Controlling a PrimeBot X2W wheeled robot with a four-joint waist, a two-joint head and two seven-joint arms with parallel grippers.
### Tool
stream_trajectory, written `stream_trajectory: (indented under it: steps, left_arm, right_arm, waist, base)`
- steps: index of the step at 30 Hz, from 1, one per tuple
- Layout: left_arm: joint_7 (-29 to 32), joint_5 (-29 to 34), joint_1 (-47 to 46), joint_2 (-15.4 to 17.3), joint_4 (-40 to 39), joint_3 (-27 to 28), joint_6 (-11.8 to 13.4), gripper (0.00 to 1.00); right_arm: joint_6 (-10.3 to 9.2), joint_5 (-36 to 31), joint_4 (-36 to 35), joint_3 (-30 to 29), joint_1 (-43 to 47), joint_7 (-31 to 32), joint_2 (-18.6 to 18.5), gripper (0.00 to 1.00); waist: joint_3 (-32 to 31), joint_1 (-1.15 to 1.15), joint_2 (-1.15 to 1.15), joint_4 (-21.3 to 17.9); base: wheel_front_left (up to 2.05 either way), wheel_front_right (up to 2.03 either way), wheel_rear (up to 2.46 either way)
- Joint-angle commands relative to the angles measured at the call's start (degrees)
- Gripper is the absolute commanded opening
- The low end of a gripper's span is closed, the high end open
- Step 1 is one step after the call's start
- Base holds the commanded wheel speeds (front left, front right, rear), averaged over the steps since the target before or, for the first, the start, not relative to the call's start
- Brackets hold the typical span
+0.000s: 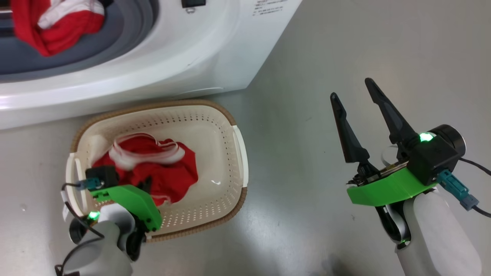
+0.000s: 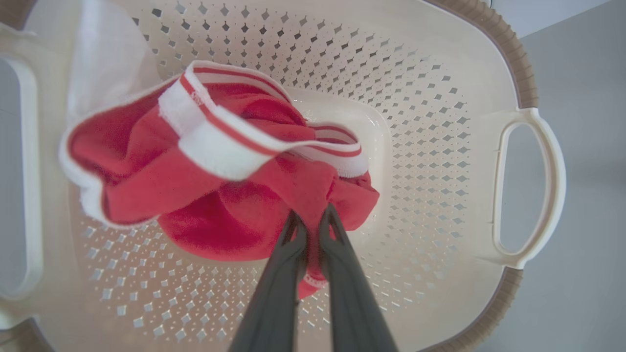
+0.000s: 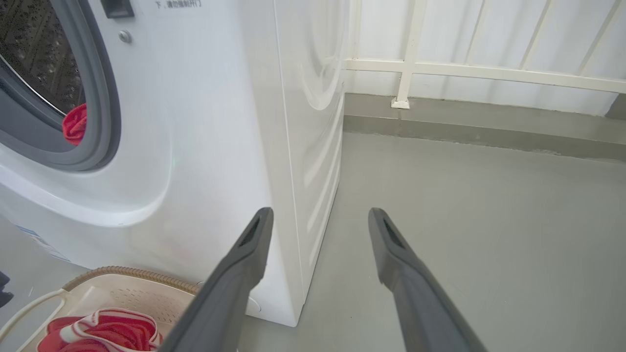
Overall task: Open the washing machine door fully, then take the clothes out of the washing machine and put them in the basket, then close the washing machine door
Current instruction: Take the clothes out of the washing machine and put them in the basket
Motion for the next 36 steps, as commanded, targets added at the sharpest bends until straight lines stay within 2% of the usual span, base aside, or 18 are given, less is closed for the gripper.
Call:
stream_trajectory:
  steps: [1,4,5,6,7,16,20,25,29,36]
  left_arm:
    - [-0.84,0.15,-0.07,1.64,-0.25,1.16,-0.16,0.0]
    - [-2.18,0.11,-1.68,1.73,1.89,1.21,0.02,0.0]
    - [-2.6,0.15,-2.17,1.77,2.42,1.18,0.07,0.1]
    - [-2.84,0.22,-2.58,1.8,2.91,1.06,0.06,0.62]
    - [-3.1,0.24,-2.98,1.86,3.33,1.01,0.08,1.0]
    - [-5.75,1.15,-5.37,2.11,5.06,-0.26,0.31,1.0]
    - [-8.51,1.5,-5.57,2.28,4.97,-0.43,1.07,1.0]
    - [-10.54,1.92,-4.57,2.39,3.21,-0.6,0.68,1.0]
    - [-11.07,2.84,-3.17,2.89,-0.69,-0.63,0.37,1.0]
    - [-11.13,5.58,2.36,3.82,-15.61,2.73,1.96,1.0]
  right_arm:
    - [0.28,0.26,-1.49,1.16,0.08,-0.36,0.13,1.0]
    - [0.28,0.37,-1.43,0.92,-0.17,-0.36,0.13,1.0]
    - [0.28,0.4,-1.41,0.86,-0.19,-0.36,0.13,1.0]
    - [0.28,0.43,-1.39,0.83,-0.2,-0.36,0.13,1.0]
    - [0.28,0.47,-1.38,0.82,-0.21,-0.36,0.13,1.0]
    - [0.28,0.68,-0.92,0.32,-0.21,-0.36,0.13,1.0]
    - [0.28,0.34,-0.51,0.01,-0.01,-0.36,0.13,1.0]
    - [0.28,-0.44,0.64,-0.94,0.48,-0.36,0.13,1.0]
    - [0.28,-0.63,1.25,-1.69,1.0,-0.36,0.13,1.0]
    - [0.28,-1.22,1.81,-2.52,2.41,-0.36,0.13,1.0]
  waist:
    - [0.65,0.0,0.0,-0.53]
    - [1.1,0.0,0.0,-0.67]
    - [1.19,0.0,0.0,-0.69]
    - [1.26,0.0,0.0,-0.71]
    - [1.3,0.0,0.0,-0.72]
    - [0.31,0.0,0.0,0.2]
    - [-1.14,0.0,0.0,0.95]
    - [-3.81,0.0,0.0,1.95]
    - [-6.15,0.0,0.0,2.85]
    - [-10.31,0.0,0.0,4.57]
  base:
    - [0.0,0.0,0.0]
    - [0.0,0.0,0.0]
    - [0.0,0.0,0.0]
    - [0.0,0.0,0.0]
    - [0.0,0.0,0.0]
    - [0.0,0.0,0.0]
    - [0.0,0.0,0.0]
    - [0.0,0.0,0.0]
    - [0.0,0.0,0.0]
    - [0.0,0.0,0.0]
